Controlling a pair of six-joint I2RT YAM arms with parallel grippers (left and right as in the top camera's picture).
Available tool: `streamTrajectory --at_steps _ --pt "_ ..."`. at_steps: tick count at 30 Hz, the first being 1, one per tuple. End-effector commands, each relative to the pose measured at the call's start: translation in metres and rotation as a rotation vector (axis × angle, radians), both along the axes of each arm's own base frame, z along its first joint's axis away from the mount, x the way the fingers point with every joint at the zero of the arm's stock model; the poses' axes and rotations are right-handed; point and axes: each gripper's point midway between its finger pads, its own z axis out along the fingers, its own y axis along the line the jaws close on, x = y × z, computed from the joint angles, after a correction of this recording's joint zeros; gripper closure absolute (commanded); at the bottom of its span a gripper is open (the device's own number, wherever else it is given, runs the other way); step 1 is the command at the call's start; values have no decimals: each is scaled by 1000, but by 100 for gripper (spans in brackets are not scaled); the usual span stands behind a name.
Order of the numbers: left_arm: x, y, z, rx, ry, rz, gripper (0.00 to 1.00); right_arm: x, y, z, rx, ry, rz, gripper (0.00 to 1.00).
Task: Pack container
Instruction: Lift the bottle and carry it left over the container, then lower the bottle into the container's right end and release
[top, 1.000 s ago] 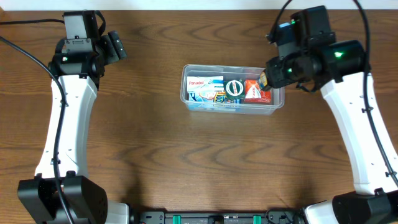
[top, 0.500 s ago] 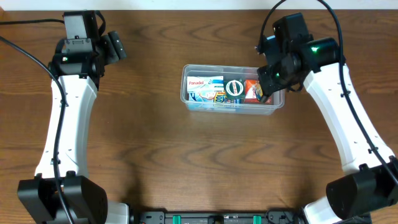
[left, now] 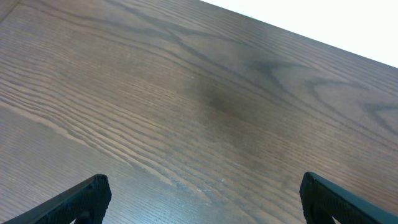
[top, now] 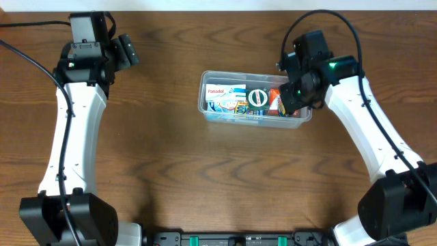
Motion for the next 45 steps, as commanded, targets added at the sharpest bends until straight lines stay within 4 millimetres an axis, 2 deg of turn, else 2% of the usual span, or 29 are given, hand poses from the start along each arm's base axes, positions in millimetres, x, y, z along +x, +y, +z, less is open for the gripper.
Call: streamTrajectory --at_steps 1,9,12,17,22,26,33,45 --pt "0 2 13 2 -29 6 2 -3 3 -6 2 14 -6 74" --pt "0 2 13 2 -29 6 2 -2 3 -7 -10 0 48 78" --pt "0 2 13 2 -29 6 2 -1 3 -9 -32 -15 137 83" --pt "0 2 13 2 -29 6 2 -5 2 -18 -80 -23 313 87" --pt "0 2 13 2 -29 6 2 -15 -1 -31 -134 -11 528 84" --pt "0 2 13 2 -29 6 2 -15 0 -33 -144 -25 604 84" --pt "0 2 13 2 -29 6 2 -17 22 -34 -58 -85 808 80" --pt "0 2 13 2 -29 6 2 -23 17 -55 -71 -55 875 79"
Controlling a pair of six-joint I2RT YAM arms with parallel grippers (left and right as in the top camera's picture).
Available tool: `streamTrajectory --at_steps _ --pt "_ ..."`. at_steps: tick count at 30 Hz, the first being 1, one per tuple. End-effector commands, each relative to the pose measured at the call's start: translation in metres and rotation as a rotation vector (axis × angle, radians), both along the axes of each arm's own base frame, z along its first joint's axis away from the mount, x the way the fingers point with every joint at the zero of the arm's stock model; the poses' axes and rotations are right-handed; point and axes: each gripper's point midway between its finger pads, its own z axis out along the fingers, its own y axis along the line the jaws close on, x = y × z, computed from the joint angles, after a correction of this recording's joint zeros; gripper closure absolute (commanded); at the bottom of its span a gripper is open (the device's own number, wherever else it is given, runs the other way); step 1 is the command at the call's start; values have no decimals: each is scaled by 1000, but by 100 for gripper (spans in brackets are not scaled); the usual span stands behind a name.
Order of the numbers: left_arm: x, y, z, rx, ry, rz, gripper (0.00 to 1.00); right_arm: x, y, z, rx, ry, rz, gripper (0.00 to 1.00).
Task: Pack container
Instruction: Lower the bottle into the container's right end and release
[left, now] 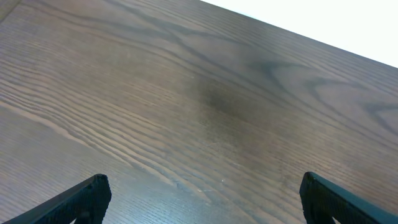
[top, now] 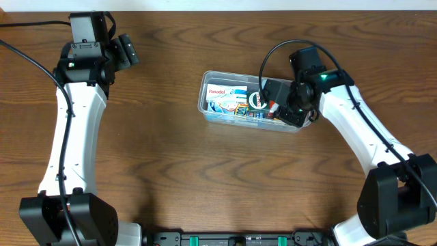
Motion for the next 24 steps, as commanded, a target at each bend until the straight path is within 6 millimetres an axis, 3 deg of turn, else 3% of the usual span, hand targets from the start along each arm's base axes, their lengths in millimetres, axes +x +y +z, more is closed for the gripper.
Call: streamTrajectory --at_steps 1,7,8,11,12,18,24 --pt "0 2 13 2 -30 6 2 -7 1 -13 0 26 84 79" --pt "0 2 13 2 -30 6 2 -6 -3 -26 -2 6 105 78" --pt "0 2 13 2 -30 6 2 -6 -3 -26 -2 5 104 72" --pt "0 2 13 2 -30 6 2 -5 -3 -26 -2 5 103 35" --pt "0 2 13 2 -30 6 2 -5 -3 -26 -2 3 104 28" --pt "0 2 13 2 -30 6 2 5 0 -14 12 -42 90 22" --pt "0 2 13 2 -30 6 2 25 4 36 73 -151 -39 18"
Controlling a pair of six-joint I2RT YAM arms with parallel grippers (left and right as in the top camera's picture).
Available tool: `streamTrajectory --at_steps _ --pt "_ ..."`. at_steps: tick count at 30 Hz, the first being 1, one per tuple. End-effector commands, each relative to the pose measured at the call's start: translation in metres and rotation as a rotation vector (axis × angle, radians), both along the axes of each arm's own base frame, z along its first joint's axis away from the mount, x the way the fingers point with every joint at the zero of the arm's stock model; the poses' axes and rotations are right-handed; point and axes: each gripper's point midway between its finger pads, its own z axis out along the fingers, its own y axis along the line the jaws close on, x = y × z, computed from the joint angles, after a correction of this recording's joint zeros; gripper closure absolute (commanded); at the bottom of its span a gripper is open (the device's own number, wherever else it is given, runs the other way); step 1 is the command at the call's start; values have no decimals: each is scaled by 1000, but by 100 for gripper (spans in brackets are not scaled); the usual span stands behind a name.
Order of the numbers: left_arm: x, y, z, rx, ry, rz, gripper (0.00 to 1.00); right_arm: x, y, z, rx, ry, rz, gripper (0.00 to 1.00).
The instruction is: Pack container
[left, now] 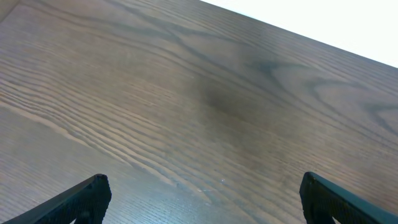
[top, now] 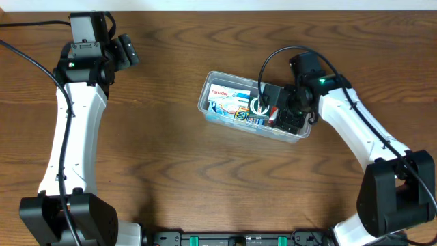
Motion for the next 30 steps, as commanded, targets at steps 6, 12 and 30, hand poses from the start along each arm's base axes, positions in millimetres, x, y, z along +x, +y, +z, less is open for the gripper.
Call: streamTrajectory --at_steps 6,12,30 --pt "0 2 13 1 -30 6 2 25 -6 109 151 -237 -213 17" --pt "0 2 13 1 -30 6 2 14 -21 163 269 -322 -395 22" --pt "0 2 13 1 -30 6 2 -103 -43 76 213 325 -1162 99"
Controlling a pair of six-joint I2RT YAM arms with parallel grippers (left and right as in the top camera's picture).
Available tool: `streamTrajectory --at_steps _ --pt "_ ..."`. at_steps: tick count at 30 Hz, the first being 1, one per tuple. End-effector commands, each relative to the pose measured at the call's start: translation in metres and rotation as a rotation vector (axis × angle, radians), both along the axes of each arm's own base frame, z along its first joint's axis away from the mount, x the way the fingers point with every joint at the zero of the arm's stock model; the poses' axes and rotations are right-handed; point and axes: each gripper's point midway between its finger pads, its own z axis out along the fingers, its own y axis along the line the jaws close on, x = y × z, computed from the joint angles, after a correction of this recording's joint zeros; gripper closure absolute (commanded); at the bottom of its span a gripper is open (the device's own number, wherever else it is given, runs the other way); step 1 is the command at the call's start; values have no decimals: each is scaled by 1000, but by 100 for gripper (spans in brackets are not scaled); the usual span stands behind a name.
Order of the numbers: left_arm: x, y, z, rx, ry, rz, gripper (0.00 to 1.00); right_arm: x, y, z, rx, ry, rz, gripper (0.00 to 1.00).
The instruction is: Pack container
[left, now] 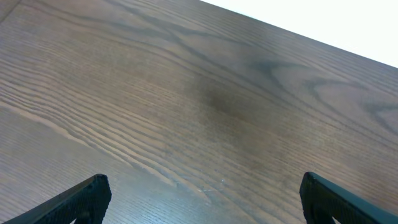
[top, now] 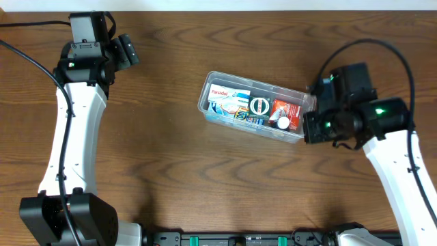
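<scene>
A clear plastic container [top: 203, 101] lies slightly askew at the table's middle in the overhead view. It holds a Panadol box [top: 220, 91], blue and white packets [top: 235, 106], a round black and green item [top: 260, 106], a red packet [top: 287, 109] and a small white round piece [top: 283, 123]. My right gripper [top: 313, 125] sits just outside the container's right end; its fingers are hidden under the wrist. My left gripper [top: 127, 50] is far off at the back left. In the left wrist view the left gripper [left: 205, 199] stands open over bare wood.
The brown wooden table [top: 171, 171] spreads all round the container. Its back edge [left: 298, 37] meets a white surface. A black cable [top: 382, 44] arcs over the right arm.
My right gripper was over the container's right end and now sits outside it, to the right. The red packet and white round piece now show. The left arm has not moved.
The container lay square with my right gripper at its right end. Then the gripper was down over that end, and the container stood turned slightly, its right end nearer the front. Now the gripper is clear of it. The left gripper stayed open throughout.
</scene>
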Motion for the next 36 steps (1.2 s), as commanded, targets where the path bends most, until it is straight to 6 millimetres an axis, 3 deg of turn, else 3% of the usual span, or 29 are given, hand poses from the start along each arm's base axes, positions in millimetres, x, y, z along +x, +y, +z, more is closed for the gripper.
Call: streamTrajectory --at_steps 1,6,13,28,36 --pt "0 2 13 2 -29 6 2 -13 -2 -21 8 95 -95 99" --pt "0 2 13 2 -29 6 2 -24 -4 -46 -1 147 -115 99" --pt "0 2 13 2 -29 6 2 -15 -2 -77 17 106 -142 99" --pt "0 2 13 2 -29 6 2 11 -11 -104 -40 37 -172 99" --pt "0 2 13 2 -29 6 2 42 -12 -102 -52 -81 -180 99"
